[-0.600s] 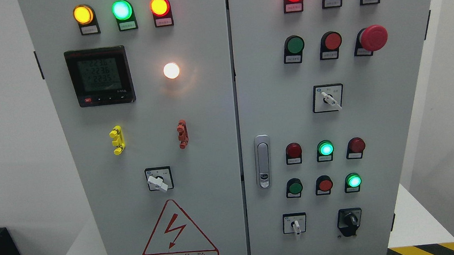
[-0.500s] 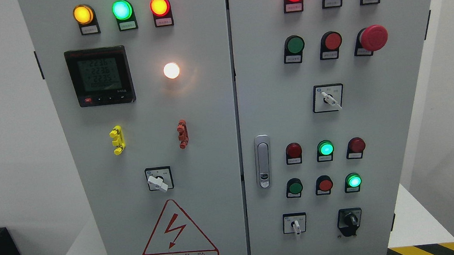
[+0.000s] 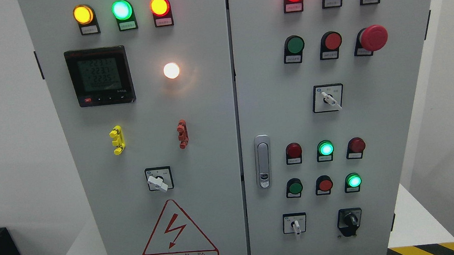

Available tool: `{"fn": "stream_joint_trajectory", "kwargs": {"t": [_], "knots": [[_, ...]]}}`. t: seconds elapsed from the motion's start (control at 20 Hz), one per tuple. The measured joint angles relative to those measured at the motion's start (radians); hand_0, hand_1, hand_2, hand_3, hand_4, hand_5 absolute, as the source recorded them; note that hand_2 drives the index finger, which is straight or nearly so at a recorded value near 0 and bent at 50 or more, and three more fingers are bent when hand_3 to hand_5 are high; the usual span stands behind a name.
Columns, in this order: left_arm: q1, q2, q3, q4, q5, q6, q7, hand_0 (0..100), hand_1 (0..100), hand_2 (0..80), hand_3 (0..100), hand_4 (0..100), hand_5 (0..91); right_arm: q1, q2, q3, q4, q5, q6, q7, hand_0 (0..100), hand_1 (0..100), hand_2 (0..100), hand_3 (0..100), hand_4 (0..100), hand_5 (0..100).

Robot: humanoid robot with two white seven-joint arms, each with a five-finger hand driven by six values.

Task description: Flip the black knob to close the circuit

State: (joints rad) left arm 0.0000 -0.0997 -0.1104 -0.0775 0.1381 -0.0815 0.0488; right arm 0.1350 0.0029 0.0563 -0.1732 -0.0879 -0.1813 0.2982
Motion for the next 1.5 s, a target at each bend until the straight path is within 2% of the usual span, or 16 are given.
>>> {"fn": "stream_joint_trajectory", "kwargs": {"t": [0.45,0.55,0.6,0.75,0.9,0.95,1.05,1.1,1.15,1.25,1.35,1.5], "knots": [[0.000,0.000,0.000,0.000,0.000,0.000,0.000,12,56,0.0,0,0,0.0,0.053,-0.001,0.030,-0.117,0.003,-0.040,-0.098,0,18,0,0,0,0],[0.000,0.000,0.000,0.000,0.000,0.000,0.000,12,56,0.0,0,0,0.0,0.066,-0.002,0.040,-0.156,0.003,-0.042,-0.108,0,18,0,5,0,0],[0.000,0.000,0.000,0.000,0.000,0.000,0.000,12,56,0.0,0,0,0.0,0.073,-0.002,0.044,-0.175,0.003,-0.045,-0.120,0,18,4,10,0,0],[0.000,0.000,0.000,0.000,0.000,0.000,0.000,12,56,0.0,0,0,0.0,0.097,-0.002,0.057,-0.250,0.022,-0.049,-0.161,0,18,12,21,11,0],[0.000,0.000,0.000,0.000,0.000,0.000,0.000,12,56,0.0,0,0,0.0,0.127,-0.002,0.066,-0.336,0.065,-0.049,-0.218,0,18,21,34,27,0],[0.000,0.000,0.000,0.000,0.000,0.000,0.000,12,56,0.0,0,0,0.0,0.137,-0.002,0.069,-0.368,0.083,-0.049,-0.239,0,18,25,39,32,3],[0.000,0.000,0.000,0.000,0.000,0.000,0.000,12,56,0.0,0,0,0.0,0.155,-0.003,0.074,-0.433,0.126,-0.049,-0.285,0,18,36,55,43,19],[0.000,0.000,0.000,0.000,0.000,0.000,0.000,12,56,0.0,0,0,0.0,0.164,-0.003,0.076,-0.465,0.148,-0.049,-0.308,0,17,37,56,44,19],[0.000,0.000,0.000,0.000,0.000,0.000,0.000,12,56,0.0,0,0,0.0,0.173,-0.003,0.077,-0.499,0.169,-0.049,-0.328,0,14,42,64,47,24],[0.000,0.000,0.000,0.000,0.000,0.000,0.000,12,56,0.0,0,0,0.0,0.189,-0.003,0.080,-0.566,0.220,-0.049,-0.371,0,0,48,72,54,31],[0.000,0.000,0.000,0.000,0.000,0.000,0.000,12,56,0.0,0,0,0.0,0.202,-0.003,0.080,-0.630,0.278,-0.047,-0.400,0,0,57,81,59,36],[0.000,0.000,0.000,0.000,0.000,0.000,0.000,12,56,0.0,0,0,0.0,0.224,-0.003,0.065,-0.728,0.393,-0.044,-0.412,0,0,67,90,65,44]]}}
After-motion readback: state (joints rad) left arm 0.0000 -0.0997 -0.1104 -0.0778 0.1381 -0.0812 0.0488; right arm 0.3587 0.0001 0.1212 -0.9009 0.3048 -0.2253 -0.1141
